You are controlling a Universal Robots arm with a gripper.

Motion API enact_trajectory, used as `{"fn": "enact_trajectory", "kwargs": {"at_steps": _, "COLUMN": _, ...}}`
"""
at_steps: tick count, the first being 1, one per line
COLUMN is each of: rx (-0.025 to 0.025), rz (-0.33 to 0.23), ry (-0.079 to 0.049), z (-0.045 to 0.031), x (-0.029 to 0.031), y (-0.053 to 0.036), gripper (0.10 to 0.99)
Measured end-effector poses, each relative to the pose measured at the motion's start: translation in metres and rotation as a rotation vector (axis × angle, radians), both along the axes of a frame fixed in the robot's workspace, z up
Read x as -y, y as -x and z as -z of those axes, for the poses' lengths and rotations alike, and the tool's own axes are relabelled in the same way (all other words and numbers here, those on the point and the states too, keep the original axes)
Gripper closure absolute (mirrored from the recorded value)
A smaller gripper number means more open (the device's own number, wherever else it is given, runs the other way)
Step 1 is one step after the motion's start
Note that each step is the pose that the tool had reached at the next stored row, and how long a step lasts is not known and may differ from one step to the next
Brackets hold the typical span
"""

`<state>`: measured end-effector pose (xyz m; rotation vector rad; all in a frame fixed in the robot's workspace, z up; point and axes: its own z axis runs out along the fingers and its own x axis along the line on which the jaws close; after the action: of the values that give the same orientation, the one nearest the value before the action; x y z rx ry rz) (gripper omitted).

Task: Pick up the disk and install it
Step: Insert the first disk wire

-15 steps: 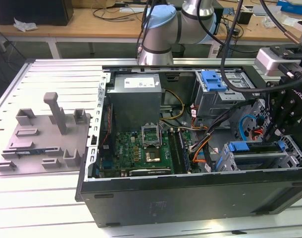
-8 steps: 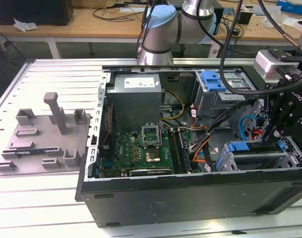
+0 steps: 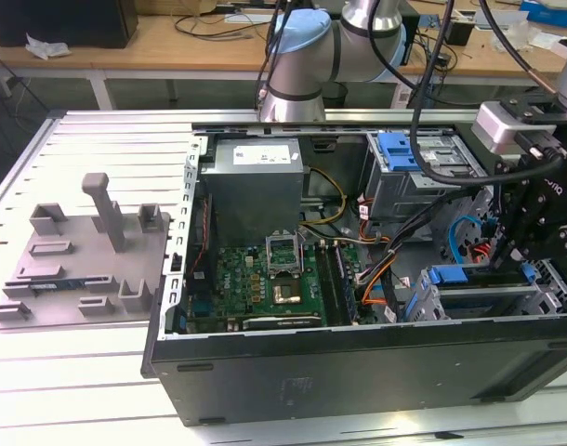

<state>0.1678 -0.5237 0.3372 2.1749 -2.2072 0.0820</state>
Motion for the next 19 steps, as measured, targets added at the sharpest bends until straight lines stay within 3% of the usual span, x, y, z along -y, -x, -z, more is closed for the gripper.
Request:
{"fn": "enact_trajectory", "kwargs": {"at_steps": 11, "rx": -0.0005, "rz": 0.0, "ry": -0.003, "z": 0.0036, "x": -0.0001, "y": 0.0001, "gripper": 0.906}}
{"fn": "enact_trajectory", "kwargs": {"at_steps": 14, "rx": -0.0001, "rz": 0.0, "ry": 0.001, "z": -0.0078, "x": 0.0, "y": 0.0001, "gripper": 0.725}}
{"fn": "enact_trajectory", "kwargs": {"at_steps": 15, "rx": -0.0001, "rz": 0.0, "ry": 0.001, "z": -0.0108, "x": 0.0, "y": 0.0001, "gripper": 0.725}}
{"fn": "enact_trajectory", "kwargs": {"at_steps": 16, "rx": 0.0, "rz": 0.0, "ry": 0.004, "z": -0.0175, "x": -0.0001, "y": 0.0, "gripper": 0.659}}
{"fn": "enact_trajectory", "kwargs": {"at_steps": 19, "rx": -0.0001, "rz": 0.0, "ry": 0.007, "z": -0.026, "x": -0.0002, "y": 0.0001, "gripper": 0.659}}
